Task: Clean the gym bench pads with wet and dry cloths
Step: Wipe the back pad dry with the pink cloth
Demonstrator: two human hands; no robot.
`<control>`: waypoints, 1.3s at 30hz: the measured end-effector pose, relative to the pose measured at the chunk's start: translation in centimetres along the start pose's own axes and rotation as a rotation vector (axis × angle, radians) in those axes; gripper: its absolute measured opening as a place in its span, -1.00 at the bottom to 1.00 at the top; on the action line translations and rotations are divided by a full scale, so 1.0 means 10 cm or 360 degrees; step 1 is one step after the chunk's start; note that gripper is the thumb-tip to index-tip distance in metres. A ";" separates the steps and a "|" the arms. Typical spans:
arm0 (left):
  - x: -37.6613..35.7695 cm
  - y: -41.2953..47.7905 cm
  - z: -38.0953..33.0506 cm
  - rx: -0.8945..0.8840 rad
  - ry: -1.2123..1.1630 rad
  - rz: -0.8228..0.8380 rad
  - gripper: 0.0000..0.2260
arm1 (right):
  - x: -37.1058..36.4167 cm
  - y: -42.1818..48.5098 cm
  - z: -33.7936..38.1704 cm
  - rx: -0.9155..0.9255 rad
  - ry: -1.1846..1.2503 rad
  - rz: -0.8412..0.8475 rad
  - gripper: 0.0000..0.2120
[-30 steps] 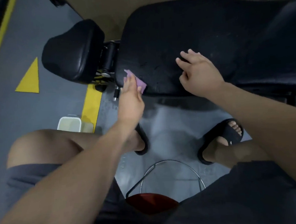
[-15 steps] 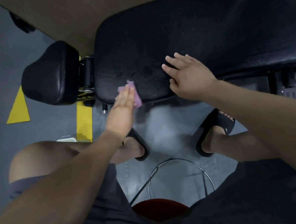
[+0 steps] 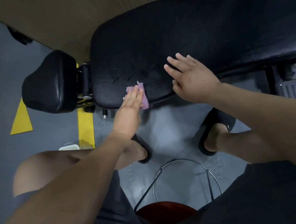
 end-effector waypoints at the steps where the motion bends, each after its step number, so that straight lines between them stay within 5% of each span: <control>1: -0.01 0.03 -0.03 0.0045 -0.0044 -0.0020 -0.32 | -0.01 -0.01 0.00 -0.0010 -0.0020 -0.0003 -0.31; 8: -0.08 0.19 -0.47 -0.0093 -0.0177 0.0040 -0.25 | -0.02 0.02 0.04 -0.0034 -0.0072 -0.0059 -0.32; 14: 0.16 0.61 0.53 0.0652 -0.0094 0.0131 -0.19 | -0.02 0.03 0.08 -0.0090 -0.0116 -0.0056 -0.30; 20: 0.09 0.54 -0.16 0.0024 -0.0230 0.0063 -0.32 | -0.08 0.24 0.14 -0.0104 -0.0220 -0.0070 -0.26; 27: 0.30 0.89 0.82 0.0737 -0.0108 0.0057 -0.19 | -0.12 0.30 0.10 -0.0107 -0.0286 -0.0087 -0.26; 34: 0.33 0.91 0.48 0.0036 -0.0144 0.0181 -0.39 | -0.10 0.35 0.10 -0.0108 -0.0271 -0.0082 -0.25; 39: 0.46 1.25 1.12 0.0717 -0.0011 0.0150 -0.29 | -0.09 0.36 0.09 -0.0127 -0.0272 -0.0098 -0.24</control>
Point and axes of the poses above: each hand's wrist, its own y-axis towards the middle knuckle, its own x-axis out of the back of the hand, z = x × y, the point moved 10 cm from there along y, towards the middle knuckle, and after that the axes turned 3 degrees about x, right-handed, at the moved point
